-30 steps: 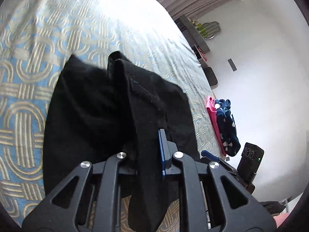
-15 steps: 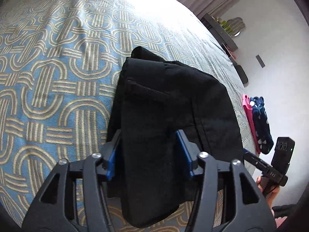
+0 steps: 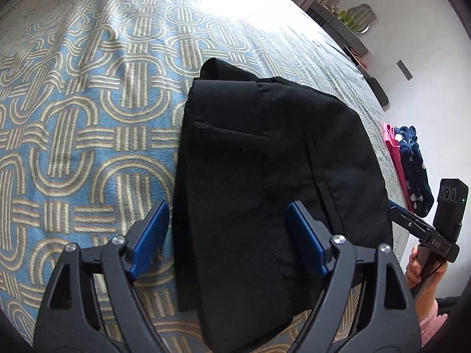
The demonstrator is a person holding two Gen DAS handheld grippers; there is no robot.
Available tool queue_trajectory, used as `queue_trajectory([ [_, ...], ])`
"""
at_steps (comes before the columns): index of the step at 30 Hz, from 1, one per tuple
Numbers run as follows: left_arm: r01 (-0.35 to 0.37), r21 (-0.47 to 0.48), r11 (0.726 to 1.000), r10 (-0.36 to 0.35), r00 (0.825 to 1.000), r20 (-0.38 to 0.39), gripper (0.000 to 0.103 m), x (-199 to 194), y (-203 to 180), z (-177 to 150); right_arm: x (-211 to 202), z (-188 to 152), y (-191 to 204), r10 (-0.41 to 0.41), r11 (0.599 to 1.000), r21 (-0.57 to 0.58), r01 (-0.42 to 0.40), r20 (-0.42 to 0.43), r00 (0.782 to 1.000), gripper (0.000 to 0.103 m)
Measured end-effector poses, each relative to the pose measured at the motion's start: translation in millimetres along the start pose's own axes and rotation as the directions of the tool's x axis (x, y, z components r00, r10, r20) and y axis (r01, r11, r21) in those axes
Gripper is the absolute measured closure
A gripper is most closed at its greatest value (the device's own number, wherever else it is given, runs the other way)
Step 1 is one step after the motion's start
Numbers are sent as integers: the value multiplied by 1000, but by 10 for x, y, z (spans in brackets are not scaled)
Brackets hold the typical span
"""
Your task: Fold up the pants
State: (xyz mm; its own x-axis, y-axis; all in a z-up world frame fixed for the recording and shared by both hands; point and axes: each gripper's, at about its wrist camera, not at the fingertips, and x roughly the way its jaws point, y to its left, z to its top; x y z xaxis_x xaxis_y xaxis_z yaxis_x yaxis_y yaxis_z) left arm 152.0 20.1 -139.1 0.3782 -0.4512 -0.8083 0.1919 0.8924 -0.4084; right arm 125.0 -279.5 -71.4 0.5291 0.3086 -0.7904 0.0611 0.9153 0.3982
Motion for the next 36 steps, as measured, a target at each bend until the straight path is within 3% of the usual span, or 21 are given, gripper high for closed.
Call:
queue_trajectory([
  [5, 17, 36, 999, -16, 1000, -24, 18, 61, -78, 47, 50, 46, -11, 19, 1000, 9, -19, -15, 1000, 31],
  [8, 32, 73, 997, -30, 999, -31, 7, 123, -137, 52, 122, 95, -33, 52, 998, 23, -51, -36, 998, 30],
  [12, 56, 175, 983, -48, 998, -50, 5, 206, -271, 45, 320, 149, -62, 129, 991, 43, -125, -84, 988, 23],
  [14, 88, 179, 980, -78, 995, -64, 5, 204, -236, 65, 387, 180, -93, 193, 980, 68, -188, -71, 979, 19],
  [16, 119, 183, 976, -108, 992, -66, 9, 182, -187, 78, 460, 232, -118, 255, 965, 87, -249, -69, 964, 19],
  [19, 156, 171, 973, -149, 987, -57, 25, 138, -78, 100, 600, 338, -110, 335, 940, 99, -327, -81, 939, 18],
  [20, 174, 150, 973, -168, 984, -51, 35, 124, -31, 118, 646, 385, -87, 343, 938, 87, -336, -85, 936, 18],
  [22, 222, 83, 972, -219, 975, -38, 47, 113, 60, 143, 720, 478, -33, 321, 946, 84, -313, -98, 942, 33],
  [23, 247, 51, 968, -246, 969, -26, 55, 105, 89, 145, 738, 517, -9, 281, 958, 88, -273, -101, 954, 65],
  [24, 259, 35, 965, -259, 966, -16, 58, 92, 90, 133, 749, 542, 11, 261, 963, 93, -251, -110, 959, 78],
  [26, 223, 71, 972, -224, 975, 4, 61, 36, -24, 87, 684, 584, 43, 272, 959, 117, -259, -104, 957, 87],
  [29, 194, 129, 972, -197, 980, 12, 67, -68, -291, 70, 370, 642, 194, 260, 965, 34, -259, -47, 964, 91],
  [33, 228, 212, 950, -239, 971, 28, 70, -158, -884, 123, -200, 748, 291, 228, 971, -78, -224, 39, 973, 93],
  [36, 288, 278, 917, -309, 951, 34, 70, -161, -1436, 239, -727, 827, 97, 188, 979, -105, -175, 129, 974, 93],
])
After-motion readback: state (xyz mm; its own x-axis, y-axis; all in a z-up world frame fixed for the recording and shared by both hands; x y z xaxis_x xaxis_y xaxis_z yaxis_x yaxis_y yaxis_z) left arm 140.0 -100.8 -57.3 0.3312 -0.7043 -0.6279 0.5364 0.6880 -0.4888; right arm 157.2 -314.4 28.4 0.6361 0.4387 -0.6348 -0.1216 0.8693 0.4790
